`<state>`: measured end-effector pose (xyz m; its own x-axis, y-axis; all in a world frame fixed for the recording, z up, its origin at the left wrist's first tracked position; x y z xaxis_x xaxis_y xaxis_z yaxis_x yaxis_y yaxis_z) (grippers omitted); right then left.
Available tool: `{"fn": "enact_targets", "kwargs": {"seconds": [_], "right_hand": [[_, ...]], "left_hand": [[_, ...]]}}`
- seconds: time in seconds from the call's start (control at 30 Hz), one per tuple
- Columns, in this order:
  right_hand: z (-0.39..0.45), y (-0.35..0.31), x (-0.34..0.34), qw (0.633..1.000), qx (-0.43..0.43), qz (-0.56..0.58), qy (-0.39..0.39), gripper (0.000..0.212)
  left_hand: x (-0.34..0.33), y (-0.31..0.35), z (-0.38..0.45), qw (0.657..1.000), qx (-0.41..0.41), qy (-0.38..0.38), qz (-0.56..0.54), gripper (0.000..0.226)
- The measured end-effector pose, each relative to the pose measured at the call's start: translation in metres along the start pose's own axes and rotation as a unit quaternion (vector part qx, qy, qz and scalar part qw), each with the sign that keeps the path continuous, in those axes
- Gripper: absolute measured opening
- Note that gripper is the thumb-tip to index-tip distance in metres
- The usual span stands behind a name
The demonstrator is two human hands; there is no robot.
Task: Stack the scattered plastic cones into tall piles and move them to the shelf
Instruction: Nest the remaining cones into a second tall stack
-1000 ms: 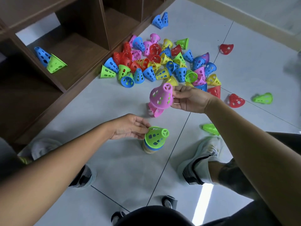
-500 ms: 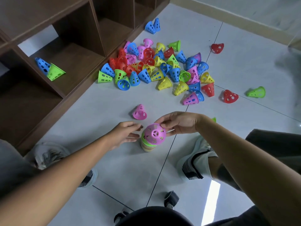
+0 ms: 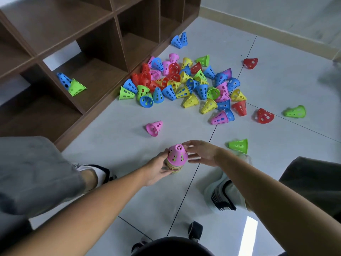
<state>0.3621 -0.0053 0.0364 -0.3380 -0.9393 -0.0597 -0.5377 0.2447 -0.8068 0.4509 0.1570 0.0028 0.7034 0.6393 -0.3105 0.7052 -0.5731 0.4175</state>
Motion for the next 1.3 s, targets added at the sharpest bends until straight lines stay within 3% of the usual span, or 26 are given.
{"fn": "enact_targets", "kwargs": {"seconds": [0.1,0.4,0.97,1.17,1.3], "right_hand": [[-0.012,0.011,-0.003,0.995,-0.036,0.085,0.04,0.025],[-0.025,0.021,0.024,0.956,0.018,0.241,0.167,0.016],[0.048,-0.021,0.124,0.973,0.072,0.167,0.144,0.034],[0.072,-0.029,0.152,0.974,0.085,0.159,0.137,0.037],[0.085,-0.034,0.168,0.98,0.056,0.153,0.114,0.04]], "left_hand": [[-0.018,0.003,0.006,1.0,-0.012,-0.003,-0.01,0.047],[-0.057,0.022,0.023,0.998,-0.058,-0.013,0.029,0.035],[-0.085,0.109,0.102,0.996,-0.073,0.005,-0.052,0.038],[-0.093,0.146,0.115,0.995,-0.091,0.026,-0.02,0.031],[-0.097,0.156,0.118,0.995,-0.084,0.053,-0.001,0.038]]}}
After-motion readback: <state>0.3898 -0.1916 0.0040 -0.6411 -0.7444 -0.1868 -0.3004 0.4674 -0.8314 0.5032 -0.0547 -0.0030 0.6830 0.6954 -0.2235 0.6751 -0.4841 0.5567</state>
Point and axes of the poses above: each hand's wrist, its own z-axis towards the middle knuckle, its own x-axis out of the back of the hand, y = z × x, the point moved 4 cm from there along z, towards the middle knuckle, and after that the axes turned 13 degrees about x, right-handed, at the moved point
